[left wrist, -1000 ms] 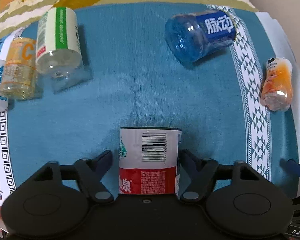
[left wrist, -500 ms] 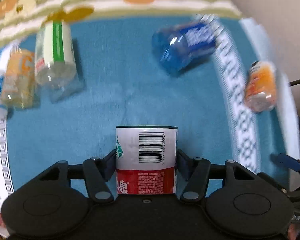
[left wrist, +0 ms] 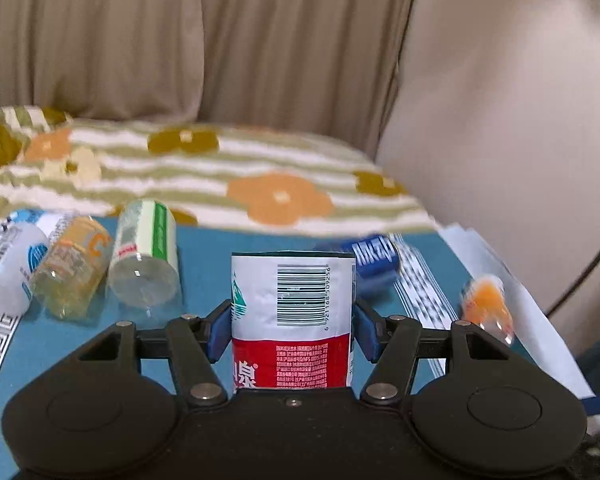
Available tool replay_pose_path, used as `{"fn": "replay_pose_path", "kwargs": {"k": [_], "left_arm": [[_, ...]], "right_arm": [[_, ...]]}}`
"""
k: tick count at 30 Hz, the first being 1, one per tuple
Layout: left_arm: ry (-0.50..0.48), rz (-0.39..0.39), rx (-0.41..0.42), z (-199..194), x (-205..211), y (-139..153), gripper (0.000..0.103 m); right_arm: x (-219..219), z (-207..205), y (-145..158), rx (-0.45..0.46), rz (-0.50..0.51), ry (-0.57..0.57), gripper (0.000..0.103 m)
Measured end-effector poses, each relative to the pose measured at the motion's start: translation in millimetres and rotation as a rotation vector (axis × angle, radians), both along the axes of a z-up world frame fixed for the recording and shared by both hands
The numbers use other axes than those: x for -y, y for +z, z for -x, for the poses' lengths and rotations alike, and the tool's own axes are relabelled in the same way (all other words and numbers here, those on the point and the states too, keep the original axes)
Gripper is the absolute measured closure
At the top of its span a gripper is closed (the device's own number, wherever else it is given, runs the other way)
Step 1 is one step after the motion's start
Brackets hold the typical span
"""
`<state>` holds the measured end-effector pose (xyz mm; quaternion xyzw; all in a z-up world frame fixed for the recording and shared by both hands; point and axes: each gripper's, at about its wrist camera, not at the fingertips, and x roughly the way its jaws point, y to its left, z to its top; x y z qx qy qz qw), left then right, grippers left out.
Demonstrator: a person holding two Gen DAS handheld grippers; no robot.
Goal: Flip cup upright
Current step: 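Grasp the bottle with the left tool and tilt it upright, then lower the upright bottle onto the cloth and open the left tool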
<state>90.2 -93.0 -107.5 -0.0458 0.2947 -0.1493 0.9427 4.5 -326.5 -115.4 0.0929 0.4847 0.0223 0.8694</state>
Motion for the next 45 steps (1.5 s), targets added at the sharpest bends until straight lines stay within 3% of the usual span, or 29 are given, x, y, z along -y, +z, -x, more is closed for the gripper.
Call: {"fn": "replay_pose_path", "kwargs": {"k": [7,12,30,38,45], "left_arm": [[0.007,-0.011,0.142,12.3,-0.6,-15.6,0.037],[0.003,-0.035,0.172,29.8,-1.7,-18.4,0.037],[-0.040,-0.119,0.016,39.0,-0.2,-14.2,0.037],[-0.028,-0.133,0.009,38.2,-0.4,-12.1,0.007],[-0.062,-0.164,-0.012,43.7,2.2,-2.2,0.005]], "right_arm": [[-16.1,5.6,-7.7,-0.010,0.084,0.037,0.000],[-23.0,7.6,-11.0,-0.010,0.107,0.051,0.000],[-34.8,17.9,-15.6,-0.017,0.101,0.063,0.000],[-33.0,20.5,-15.6,-0.013,0.087,0.057,0.000],[-35.1,22.3,-7.2,0.004,0.069,0.051,0.000]]}}
